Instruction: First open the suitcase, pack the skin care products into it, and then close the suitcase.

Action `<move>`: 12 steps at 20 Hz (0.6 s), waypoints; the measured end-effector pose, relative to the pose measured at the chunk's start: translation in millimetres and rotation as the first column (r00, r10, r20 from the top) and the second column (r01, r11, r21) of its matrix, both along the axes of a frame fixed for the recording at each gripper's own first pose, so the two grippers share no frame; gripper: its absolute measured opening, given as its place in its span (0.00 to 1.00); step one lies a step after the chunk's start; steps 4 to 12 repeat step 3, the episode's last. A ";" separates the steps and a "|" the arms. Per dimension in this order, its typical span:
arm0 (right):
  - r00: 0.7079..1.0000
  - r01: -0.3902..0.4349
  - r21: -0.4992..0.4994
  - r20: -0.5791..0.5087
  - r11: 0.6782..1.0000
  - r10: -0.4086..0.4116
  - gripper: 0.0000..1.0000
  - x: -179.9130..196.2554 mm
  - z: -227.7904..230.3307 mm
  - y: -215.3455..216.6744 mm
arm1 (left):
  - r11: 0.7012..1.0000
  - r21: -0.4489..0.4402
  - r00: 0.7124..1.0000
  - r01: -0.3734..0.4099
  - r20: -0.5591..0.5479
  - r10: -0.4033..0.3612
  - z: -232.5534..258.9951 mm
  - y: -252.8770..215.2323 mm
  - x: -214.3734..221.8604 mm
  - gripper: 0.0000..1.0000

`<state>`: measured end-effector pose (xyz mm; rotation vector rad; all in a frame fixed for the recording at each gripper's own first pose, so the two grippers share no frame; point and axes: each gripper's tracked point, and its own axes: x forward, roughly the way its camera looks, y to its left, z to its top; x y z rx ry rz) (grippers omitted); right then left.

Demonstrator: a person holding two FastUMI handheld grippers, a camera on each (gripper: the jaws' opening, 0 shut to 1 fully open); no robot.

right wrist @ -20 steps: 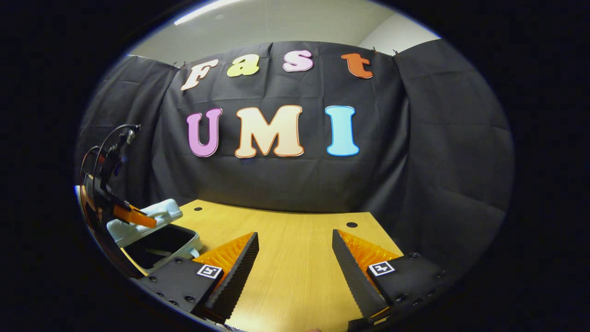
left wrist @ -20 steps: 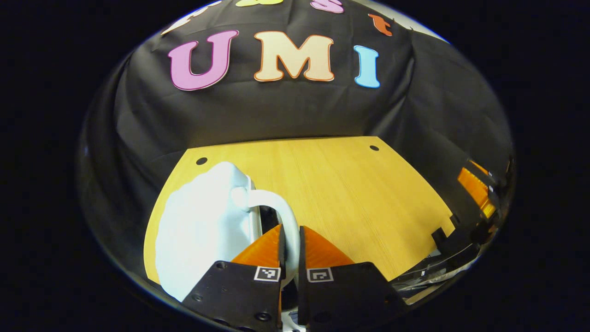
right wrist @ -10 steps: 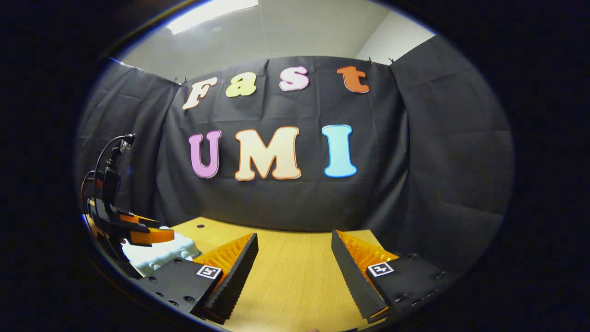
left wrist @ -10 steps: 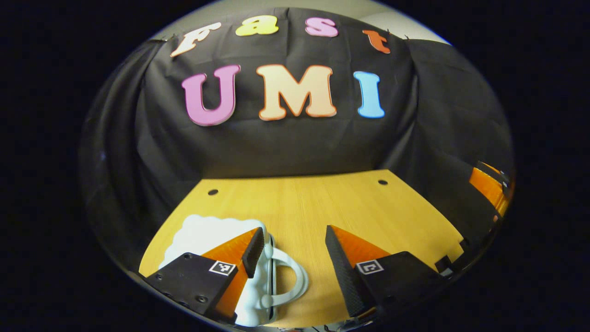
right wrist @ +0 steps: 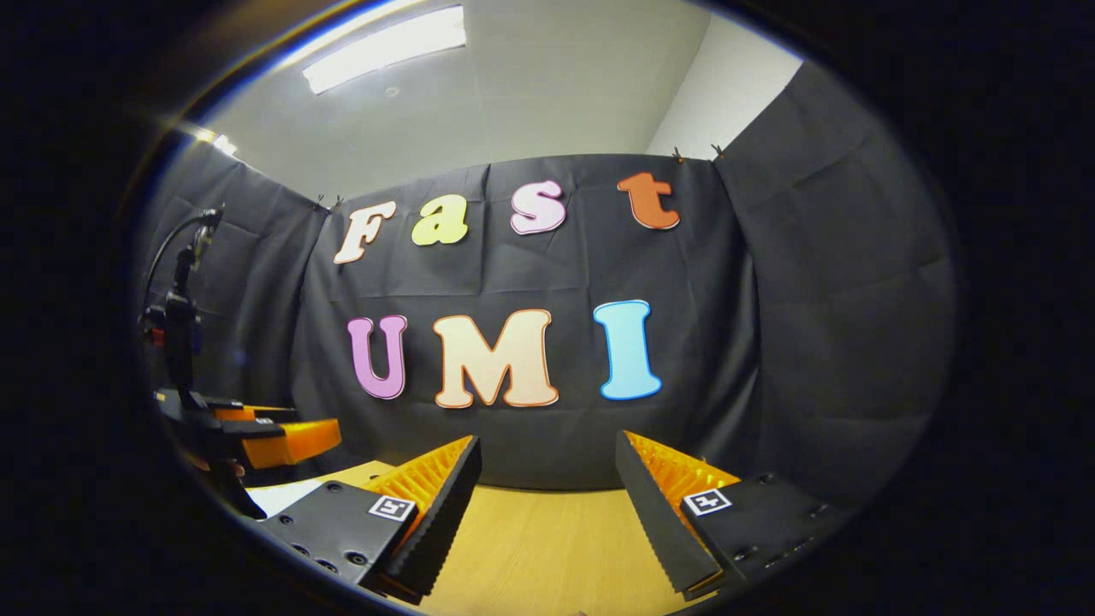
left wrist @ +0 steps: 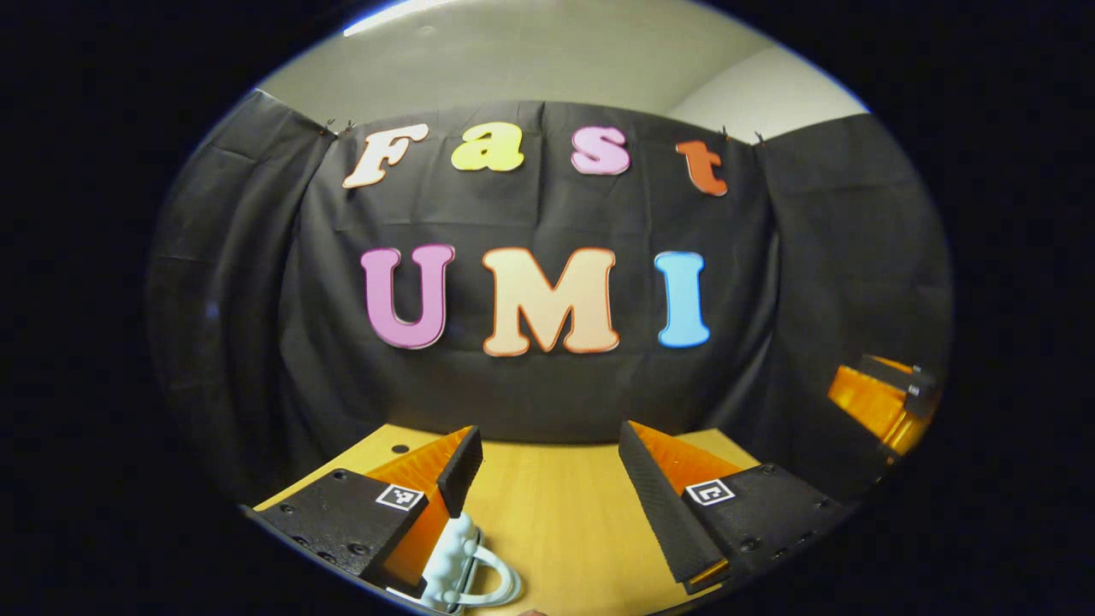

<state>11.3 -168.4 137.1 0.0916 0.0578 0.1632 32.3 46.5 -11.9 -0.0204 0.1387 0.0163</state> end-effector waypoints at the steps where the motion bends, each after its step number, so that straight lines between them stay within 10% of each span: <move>1: 1.000 0.003 -0.001 0.013 1.000 -0.003 0.97 -2.5 7.4 3.1 | 1.000 -0.006 1.000 0.011 0.003 -0.011 3.4 -0.5 0.4 0.95; 12: 0.999 0.024 -0.007 0.035 1.000 -0.024 0.97 -3.9 19.0 4.2 | 0.999 -0.009 0.999 0.036 0.031 -0.036 14.9 -3.8 1.3 0.95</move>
